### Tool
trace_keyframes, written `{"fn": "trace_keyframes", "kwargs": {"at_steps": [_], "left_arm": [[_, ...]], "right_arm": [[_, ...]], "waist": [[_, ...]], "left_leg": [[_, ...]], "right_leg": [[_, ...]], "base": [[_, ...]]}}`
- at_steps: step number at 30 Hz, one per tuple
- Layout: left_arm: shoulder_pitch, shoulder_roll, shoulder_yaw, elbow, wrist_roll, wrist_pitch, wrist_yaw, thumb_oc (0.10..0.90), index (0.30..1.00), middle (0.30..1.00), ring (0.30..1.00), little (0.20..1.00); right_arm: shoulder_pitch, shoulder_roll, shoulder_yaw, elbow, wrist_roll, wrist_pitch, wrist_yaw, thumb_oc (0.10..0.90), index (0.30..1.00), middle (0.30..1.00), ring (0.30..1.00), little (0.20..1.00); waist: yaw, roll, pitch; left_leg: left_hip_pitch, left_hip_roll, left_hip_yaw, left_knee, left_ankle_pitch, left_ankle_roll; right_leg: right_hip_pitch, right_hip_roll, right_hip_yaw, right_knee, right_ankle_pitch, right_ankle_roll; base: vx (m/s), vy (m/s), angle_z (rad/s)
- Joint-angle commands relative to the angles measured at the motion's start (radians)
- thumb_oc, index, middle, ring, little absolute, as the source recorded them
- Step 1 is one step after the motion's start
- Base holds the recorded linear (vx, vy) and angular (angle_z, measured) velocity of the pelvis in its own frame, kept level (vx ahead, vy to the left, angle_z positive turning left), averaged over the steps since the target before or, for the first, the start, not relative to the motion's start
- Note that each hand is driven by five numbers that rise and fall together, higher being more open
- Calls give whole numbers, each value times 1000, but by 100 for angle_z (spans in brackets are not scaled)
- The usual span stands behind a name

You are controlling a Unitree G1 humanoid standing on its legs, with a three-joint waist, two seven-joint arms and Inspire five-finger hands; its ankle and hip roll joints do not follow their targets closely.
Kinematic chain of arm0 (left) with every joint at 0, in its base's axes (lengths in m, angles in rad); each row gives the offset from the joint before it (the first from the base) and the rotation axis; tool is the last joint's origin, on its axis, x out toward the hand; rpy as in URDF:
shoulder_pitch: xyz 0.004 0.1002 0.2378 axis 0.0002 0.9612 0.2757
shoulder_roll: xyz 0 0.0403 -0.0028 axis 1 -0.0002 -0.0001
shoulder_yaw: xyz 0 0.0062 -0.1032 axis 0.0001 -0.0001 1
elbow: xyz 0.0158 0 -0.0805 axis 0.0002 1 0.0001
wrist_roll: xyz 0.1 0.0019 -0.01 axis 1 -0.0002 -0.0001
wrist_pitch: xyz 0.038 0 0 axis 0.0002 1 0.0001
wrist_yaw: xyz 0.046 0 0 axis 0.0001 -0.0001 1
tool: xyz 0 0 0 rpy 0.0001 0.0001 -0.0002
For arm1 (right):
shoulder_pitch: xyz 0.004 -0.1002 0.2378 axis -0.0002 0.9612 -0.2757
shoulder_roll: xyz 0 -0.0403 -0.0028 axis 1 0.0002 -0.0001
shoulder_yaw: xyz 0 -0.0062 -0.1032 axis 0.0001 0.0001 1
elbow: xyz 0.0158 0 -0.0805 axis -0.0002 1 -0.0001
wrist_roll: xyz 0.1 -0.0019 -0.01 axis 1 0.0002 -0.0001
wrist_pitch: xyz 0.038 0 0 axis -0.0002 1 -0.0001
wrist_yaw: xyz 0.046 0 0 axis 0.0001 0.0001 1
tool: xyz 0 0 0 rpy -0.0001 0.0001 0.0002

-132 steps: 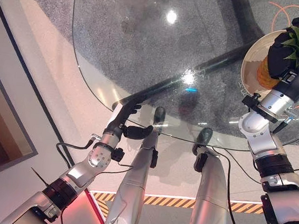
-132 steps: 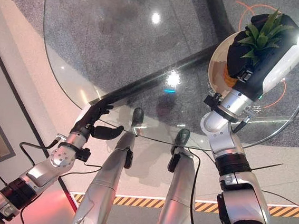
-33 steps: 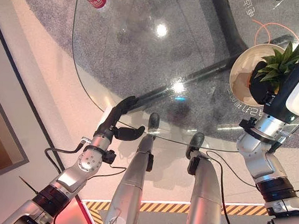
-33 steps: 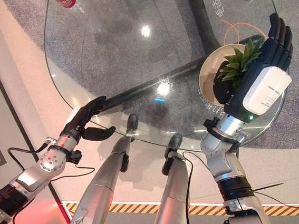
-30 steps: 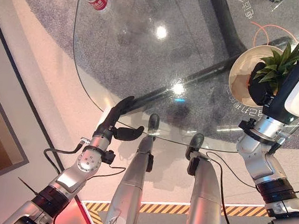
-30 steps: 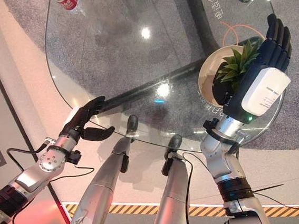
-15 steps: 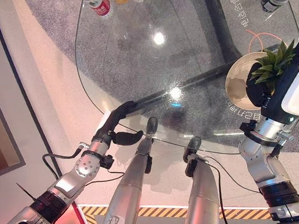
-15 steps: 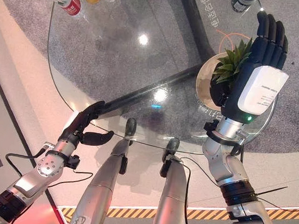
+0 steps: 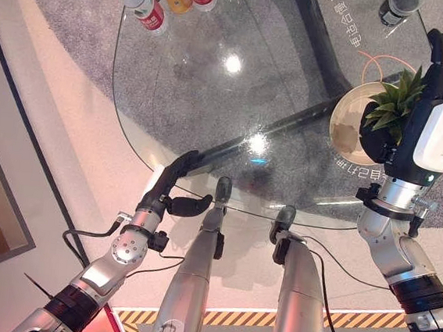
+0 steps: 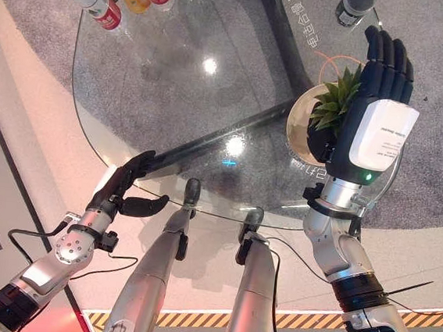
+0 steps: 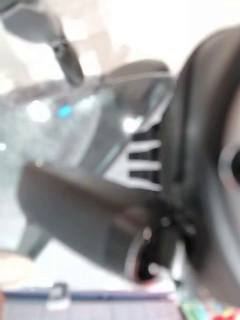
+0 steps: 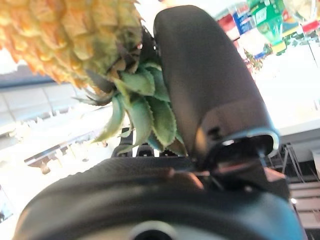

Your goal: Pick up the fruit to the plate

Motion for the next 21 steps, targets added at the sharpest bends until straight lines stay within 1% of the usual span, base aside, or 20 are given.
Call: {"fn": "trace_keyframes", "kwargs": {"at_steps": [1, 4, 6, 8, 9, 11, 13, 17, 21], "left_arm": [[26, 0, 39, -90, 42, -62, 9, 800, 900, 900, 900, 900], [24, -2, 37, -89, 46, -61, 12, 800, 900, 900, 900, 900], [23, -4, 38, -86, 48, -60, 9, 800, 900, 900, 900, 900], [16, -9, 33, -88, 51, -51, 15, 800, 900, 900, 900, 900], [9, -11, 29, -87, 51, -46, 17, 800, 900, 900, 900, 900], [-2, -16, 23, -81, 53, -42, 19, 800, 900, 900, 900, 900], [-20, -21, 12, -76, 52, -34, 25, 800, 900, 900, 900, 900], [-36, -29, 4, -72, 47, -21, 30, 800, 900, 900, 900, 900], [-47, -33, -1, -59, 49, -25, 33, 800, 900, 900, 900, 900]], "right_arm": [[-75, -73, -34, -109, 4, -56, -42, 800, 900, 900, 900, 900], [-71, -63, -30, -91, 46, -75, -51, 800, 900, 900, 900, 900], [-68, -47, -38, -73, 112, -123, -49, 800, 900, 900, 900, 900], [-64, -31, -45, -57, 147, -169, -50, 800, 900, 900, 900, 900], [-67, -22, -47, -47, 166, -204, -50, 800, 900, 900, 900, 900], [-71, -3, -54, -35, 188, -246, -59, 800, 900, 900, 900, 900], [-90, 16, -55, -14, 179, -275, -83, 800, 900, 900, 900, 900], [-115, 33, -59, -1, 165, -297, -108, 800, 900, 900, 900, 900], [-132, 36, -67, 4, 153, -297, -103, 800, 900, 900, 900, 900]], "waist": [[2, -26, -27], [3, -24, -27], [3, -20, -27], [2, -17, -27], [2, -14, -27], [2, -11, -27], [3, -5, -27], [4, 2, -27], [5, 4, -27]], "left_leg": [[10, -38, 100, 202, -194, 27], [-4, -39, 100, 205, -195, 29], [-16, -41, 99, 209, -195, 29], [-29, -44, 97, 212, -194, 29], [-36, -45, 97, 212, -192, 29], [-47, -46, 95, 214, -191, 29], [-59, -48, 95, 211, -188, 28], [-65, -49, 95, 212, -188, 28], [-67, -49, 97, 214, -188, 28]], "right_leg": [[17, 62, -17, -181, 192, 50], [2, 60, -19, -175, 192, 50], [-11, 60, -19, -170, 192, 49], [-23, 60, -18, -170, 194, 48], [-32, 59, -18, -171, 197, 48], [-43, 57, -17, -170, 199, 48], [-58, 57, -16, -170, 203, 47], [-67, 56, -15, -165, 203, 47], [-70, 54, -16, -162, 202, 47]], "base": [[-9, -9, 10], [-5, -7, 6], [6, 4, 3], [1, 12, 4], [0, 0, 0], [0, 0, 0], [0, 0, 0], [0, 0, 0], [0, 0, 0]]}}
